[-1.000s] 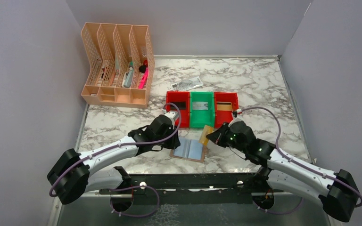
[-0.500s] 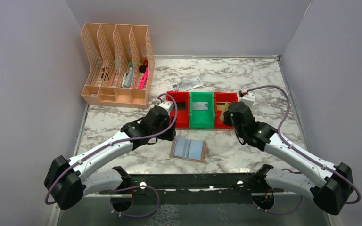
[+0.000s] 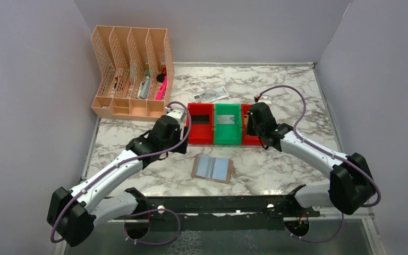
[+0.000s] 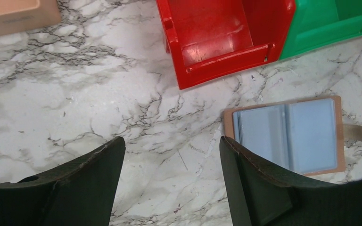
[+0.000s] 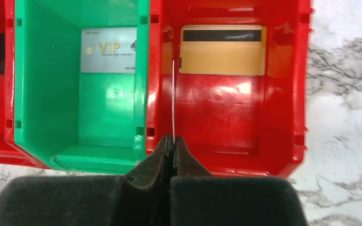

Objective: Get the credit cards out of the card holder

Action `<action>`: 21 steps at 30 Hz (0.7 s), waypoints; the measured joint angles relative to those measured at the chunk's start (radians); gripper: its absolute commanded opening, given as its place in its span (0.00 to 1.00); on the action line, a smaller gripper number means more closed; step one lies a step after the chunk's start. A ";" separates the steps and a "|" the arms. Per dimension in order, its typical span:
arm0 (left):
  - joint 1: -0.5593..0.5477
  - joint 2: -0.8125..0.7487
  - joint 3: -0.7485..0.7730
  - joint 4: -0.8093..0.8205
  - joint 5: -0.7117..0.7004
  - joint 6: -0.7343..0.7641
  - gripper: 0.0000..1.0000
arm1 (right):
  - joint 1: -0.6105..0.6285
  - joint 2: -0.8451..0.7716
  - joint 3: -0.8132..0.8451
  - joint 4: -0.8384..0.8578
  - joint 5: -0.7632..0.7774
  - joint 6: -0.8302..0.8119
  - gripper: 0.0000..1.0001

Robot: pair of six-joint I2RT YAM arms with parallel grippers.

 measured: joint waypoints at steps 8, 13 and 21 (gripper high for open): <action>0.000 -0.104 -0.007 0.005 -0.076 0.002 0.78 | -0.003 0.088 0.032 0.061 -0.121 -0.060 0.01; 0.001 -0.103 -0.007 0.008 -0.089 0.002 0.78 | -0.005 0.115 0.051 0.085 -0.191 -0.083 0.01; 0.007 -0.091 -0.007 0.008 -0.089 0.003 0.78 | -0.005 0.138 0.092 0.094 -0.226 -0.118 0.01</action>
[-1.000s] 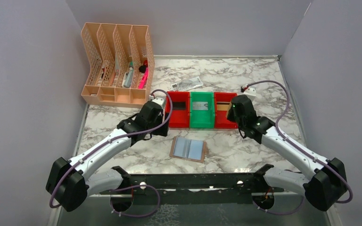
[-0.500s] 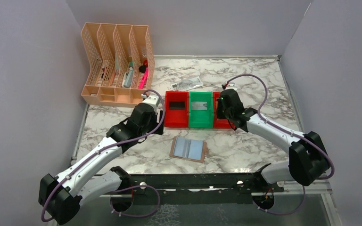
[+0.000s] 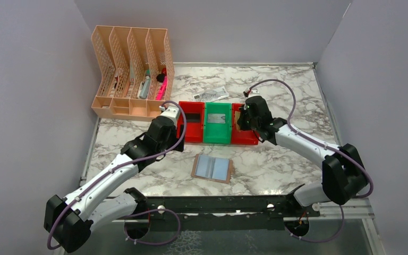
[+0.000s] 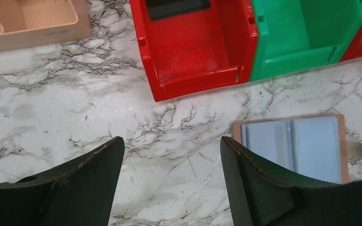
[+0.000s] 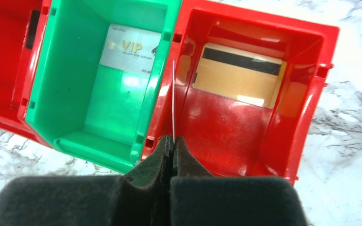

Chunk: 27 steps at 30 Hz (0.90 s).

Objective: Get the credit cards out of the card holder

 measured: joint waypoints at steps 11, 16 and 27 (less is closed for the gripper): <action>0.005 0.000 0.000 0.000 0.000 0.006 0.78 | -0.001 0.002 -0.043 0.182 0.192 -0.318 0.01; 0.006 0.000 0.000 0.000 0.001 0.010 0.78 | -0.006 0.012 -0.112 0.289 0.151 -0.534 0.01; 0.013 0.007 0.000 0.000 0.005 0.013 0.78 | -0.047 0.052 -0.124 0.319 0.030 -0.886 0.01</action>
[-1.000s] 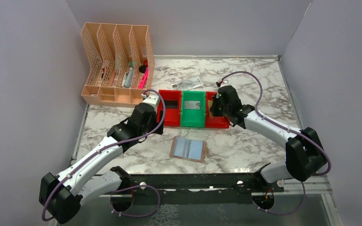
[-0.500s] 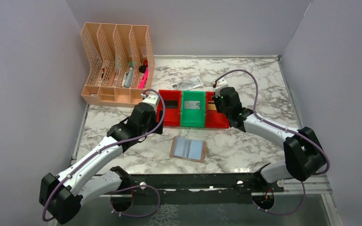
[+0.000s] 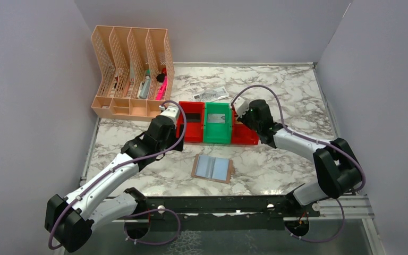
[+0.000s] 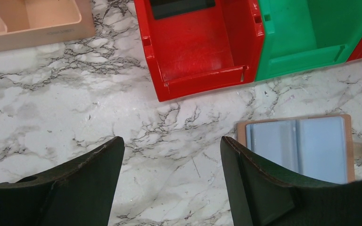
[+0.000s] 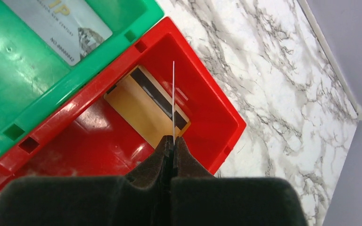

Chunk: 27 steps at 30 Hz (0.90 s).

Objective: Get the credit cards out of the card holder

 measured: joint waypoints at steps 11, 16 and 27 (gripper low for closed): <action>0.011 0.009 0.000 0.000 0.004 0.002 0.78 | -0.004 0.092 0.005 -0.033 -0.046 -0.178 0.01; 0.021 0.014 0.000 0.000 0.005 0.002 0.78 | -0.004 0.114 0.020 -0.017 -0.045 -0.221 0.04; 0.039 0.032 0.000 0.000 0.017 0.005 0.78 | -0.004 0.188 0.024 0.033 -0.045 -0.267 0.23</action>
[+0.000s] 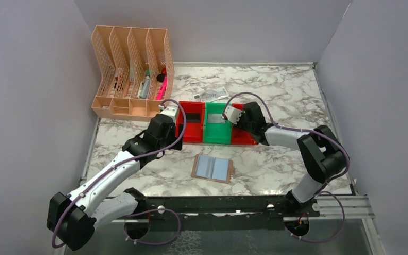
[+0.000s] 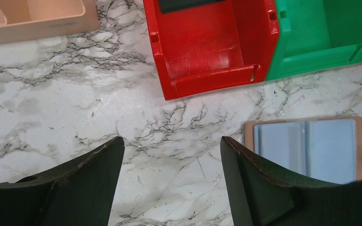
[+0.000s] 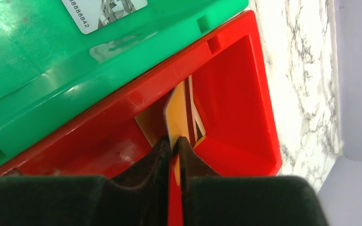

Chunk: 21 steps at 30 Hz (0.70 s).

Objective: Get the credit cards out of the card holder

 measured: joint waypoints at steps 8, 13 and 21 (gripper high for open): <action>0.007 0.009 0.000 0.000 0.010 0.003 0.78 | 0.000 0.003 0.000 -0.002 -0.002 0.016 0.31; 0.009 0.012 0.000 0.000 0.012 0.004 0.78 | 0.000 0.002 0.000 -0.001 -0.004 0.020 0.32; 0.009 0.015 0.000 0.000 0.019 0.007 0.78 | 0.000 -0.065 0.008 -0.018 0.012 0.182 0.29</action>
